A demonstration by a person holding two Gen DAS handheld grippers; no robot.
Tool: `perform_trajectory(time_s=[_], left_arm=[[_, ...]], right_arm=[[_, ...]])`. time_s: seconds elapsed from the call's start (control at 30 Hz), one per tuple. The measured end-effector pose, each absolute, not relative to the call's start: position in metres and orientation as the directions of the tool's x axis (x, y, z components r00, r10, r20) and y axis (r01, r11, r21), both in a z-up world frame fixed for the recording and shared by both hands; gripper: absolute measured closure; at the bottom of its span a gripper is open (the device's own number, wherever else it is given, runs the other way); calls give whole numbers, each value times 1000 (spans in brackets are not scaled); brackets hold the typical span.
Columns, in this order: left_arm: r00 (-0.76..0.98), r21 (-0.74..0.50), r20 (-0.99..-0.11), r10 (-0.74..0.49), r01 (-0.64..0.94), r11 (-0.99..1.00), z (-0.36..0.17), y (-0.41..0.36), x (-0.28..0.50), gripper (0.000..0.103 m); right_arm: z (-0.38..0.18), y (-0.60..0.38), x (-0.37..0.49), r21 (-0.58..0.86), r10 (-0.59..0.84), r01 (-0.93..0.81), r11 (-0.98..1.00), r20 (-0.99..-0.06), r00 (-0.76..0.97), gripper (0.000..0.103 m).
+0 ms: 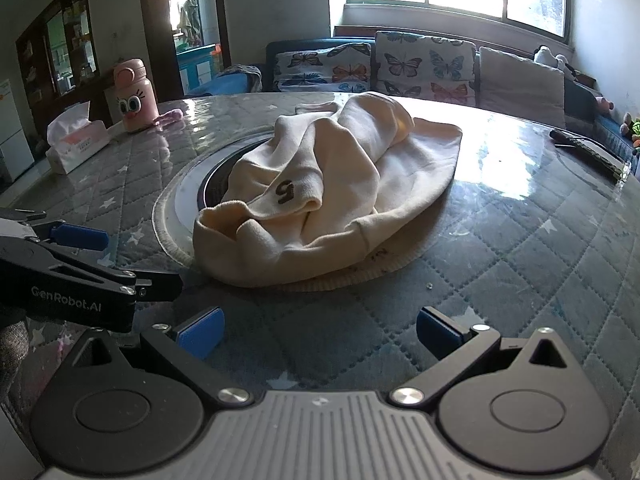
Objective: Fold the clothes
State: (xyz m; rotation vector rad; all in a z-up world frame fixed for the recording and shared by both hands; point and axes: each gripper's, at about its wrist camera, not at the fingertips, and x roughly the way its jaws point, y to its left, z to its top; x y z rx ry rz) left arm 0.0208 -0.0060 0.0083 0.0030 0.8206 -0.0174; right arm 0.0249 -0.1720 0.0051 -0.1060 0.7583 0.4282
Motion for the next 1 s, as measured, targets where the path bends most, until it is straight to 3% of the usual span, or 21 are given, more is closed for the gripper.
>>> perform_trajectory(time_s=[0.77,1.0], left_arm=[[730,27,-683,-10,39,999,36,5,62,0],[737,20,-676,-28,57,998,40,6,94,9]], right_arm=[[23,-177,56,75,353,-416,906,-676,647,0],[30,-190,82,92,333,-373,923,-677,656,0]])
